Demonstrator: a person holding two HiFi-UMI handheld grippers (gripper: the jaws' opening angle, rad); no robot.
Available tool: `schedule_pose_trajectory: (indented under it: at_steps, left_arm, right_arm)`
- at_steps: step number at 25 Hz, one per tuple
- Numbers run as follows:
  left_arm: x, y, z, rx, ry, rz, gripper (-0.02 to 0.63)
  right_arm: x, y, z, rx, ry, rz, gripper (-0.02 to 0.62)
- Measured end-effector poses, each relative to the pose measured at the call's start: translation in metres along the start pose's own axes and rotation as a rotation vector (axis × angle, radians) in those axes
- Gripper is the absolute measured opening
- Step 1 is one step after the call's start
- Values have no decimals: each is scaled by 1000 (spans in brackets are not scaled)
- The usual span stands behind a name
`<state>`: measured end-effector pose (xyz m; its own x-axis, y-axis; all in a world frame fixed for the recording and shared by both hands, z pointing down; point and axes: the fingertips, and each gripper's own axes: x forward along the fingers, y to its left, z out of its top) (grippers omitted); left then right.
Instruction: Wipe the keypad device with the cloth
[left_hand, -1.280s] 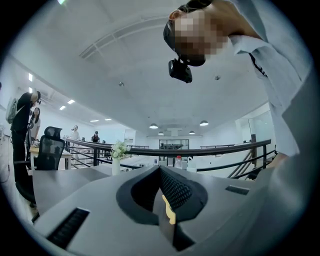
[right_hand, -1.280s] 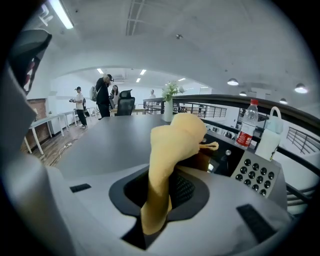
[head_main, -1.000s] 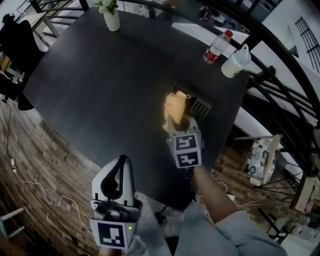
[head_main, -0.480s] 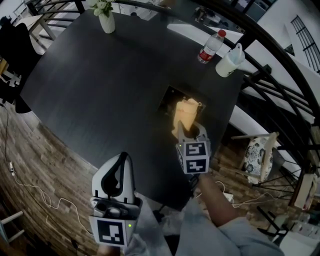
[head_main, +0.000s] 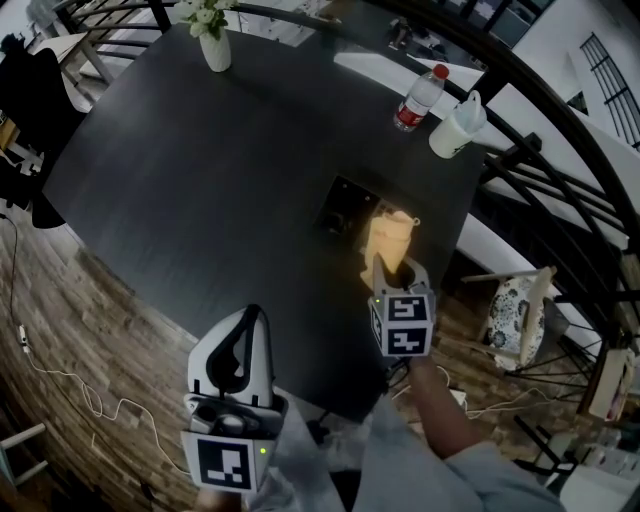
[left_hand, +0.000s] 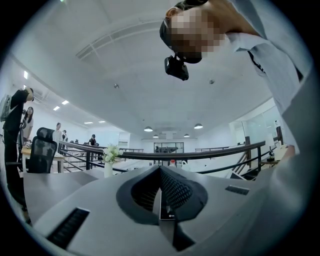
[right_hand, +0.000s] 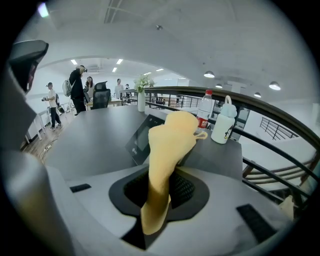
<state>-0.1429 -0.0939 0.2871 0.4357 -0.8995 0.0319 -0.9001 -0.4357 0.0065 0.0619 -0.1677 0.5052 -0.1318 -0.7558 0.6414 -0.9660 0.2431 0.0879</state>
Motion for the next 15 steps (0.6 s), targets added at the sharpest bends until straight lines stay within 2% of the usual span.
schedule_pose_trajectory:
  at_steps: [8, 15]
  left_arm:
    - [-2, 6, 5, 4, -6, 12, 12]
    - [-4, 12, 4, 4, -1, 30, 12]
  right_arm:
    - [-10, 26, 57, -30, -121, 81, 70]
    - [22, 45, 106, -1, -178, 138, 69]
